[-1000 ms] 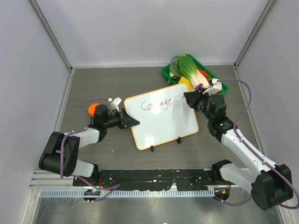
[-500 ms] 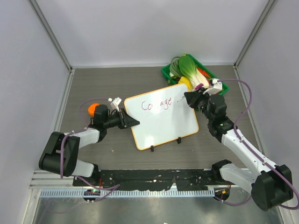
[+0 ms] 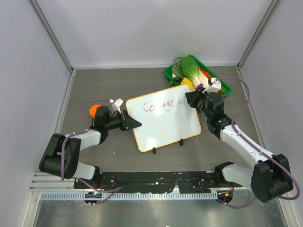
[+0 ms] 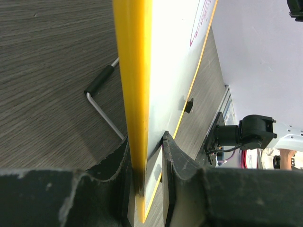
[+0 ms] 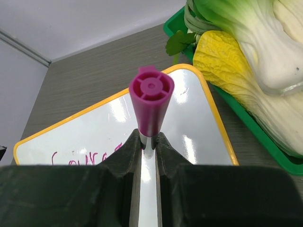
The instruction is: Write a sentence on the whiteboard
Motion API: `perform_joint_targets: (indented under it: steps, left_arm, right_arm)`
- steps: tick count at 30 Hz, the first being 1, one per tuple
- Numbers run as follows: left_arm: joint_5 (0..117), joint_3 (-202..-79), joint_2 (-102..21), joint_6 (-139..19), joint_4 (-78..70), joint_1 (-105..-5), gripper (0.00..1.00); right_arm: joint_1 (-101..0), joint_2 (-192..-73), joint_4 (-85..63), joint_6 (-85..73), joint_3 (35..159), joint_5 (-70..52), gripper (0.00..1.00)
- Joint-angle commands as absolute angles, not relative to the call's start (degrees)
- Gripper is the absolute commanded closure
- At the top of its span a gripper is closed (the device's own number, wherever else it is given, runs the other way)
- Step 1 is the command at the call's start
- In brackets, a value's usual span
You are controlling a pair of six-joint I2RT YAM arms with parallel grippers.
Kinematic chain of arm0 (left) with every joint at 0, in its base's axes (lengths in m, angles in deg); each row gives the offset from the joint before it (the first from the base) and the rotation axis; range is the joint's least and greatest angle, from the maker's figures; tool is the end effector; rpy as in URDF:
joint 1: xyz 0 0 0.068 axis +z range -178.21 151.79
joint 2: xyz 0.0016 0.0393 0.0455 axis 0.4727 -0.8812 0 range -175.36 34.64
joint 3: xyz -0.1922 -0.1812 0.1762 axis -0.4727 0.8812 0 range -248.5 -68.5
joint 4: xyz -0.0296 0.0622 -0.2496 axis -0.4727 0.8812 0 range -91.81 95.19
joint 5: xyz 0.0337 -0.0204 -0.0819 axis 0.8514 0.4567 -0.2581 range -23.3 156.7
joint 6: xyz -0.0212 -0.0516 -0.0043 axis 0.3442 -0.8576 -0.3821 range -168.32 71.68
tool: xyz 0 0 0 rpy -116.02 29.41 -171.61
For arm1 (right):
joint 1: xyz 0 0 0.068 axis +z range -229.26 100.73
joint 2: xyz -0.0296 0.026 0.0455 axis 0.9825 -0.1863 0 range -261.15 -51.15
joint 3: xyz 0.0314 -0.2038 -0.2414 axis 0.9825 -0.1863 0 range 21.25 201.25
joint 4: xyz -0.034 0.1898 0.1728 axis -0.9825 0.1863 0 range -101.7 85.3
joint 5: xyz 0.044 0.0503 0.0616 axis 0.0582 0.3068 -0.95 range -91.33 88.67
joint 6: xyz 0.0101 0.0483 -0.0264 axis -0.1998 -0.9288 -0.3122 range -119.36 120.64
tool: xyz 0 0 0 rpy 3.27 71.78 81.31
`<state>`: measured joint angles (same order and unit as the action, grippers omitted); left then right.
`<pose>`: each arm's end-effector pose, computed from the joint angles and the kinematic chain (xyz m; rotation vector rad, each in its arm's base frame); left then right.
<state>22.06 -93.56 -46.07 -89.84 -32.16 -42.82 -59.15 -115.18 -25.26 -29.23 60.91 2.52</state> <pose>0.2330 -0.0888 0.2099 0.0421 2.1585 -1.3794 0.2265 0.0802 0.3257 0.2022 1.7833 0.5723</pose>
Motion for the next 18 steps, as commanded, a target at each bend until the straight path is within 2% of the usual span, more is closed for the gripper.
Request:
perform_joint_targets:
  steps: [1, 18]
  left_arm:
    - [32.6, -92.9, -47.7, -82.2, -24.0, -43.2, 1.00]
    - [32.3, -93.1, -47.6, -82.1, -23.9, -43.2, 1.00]
  right_arm:
    - [-59.3, -116.4, -32.2, -29.2, 63.4, 4.6, 0.99]
    - [-59.2, -124.0, -34.6, -29.4, 65.5, 5.3, 0.99]
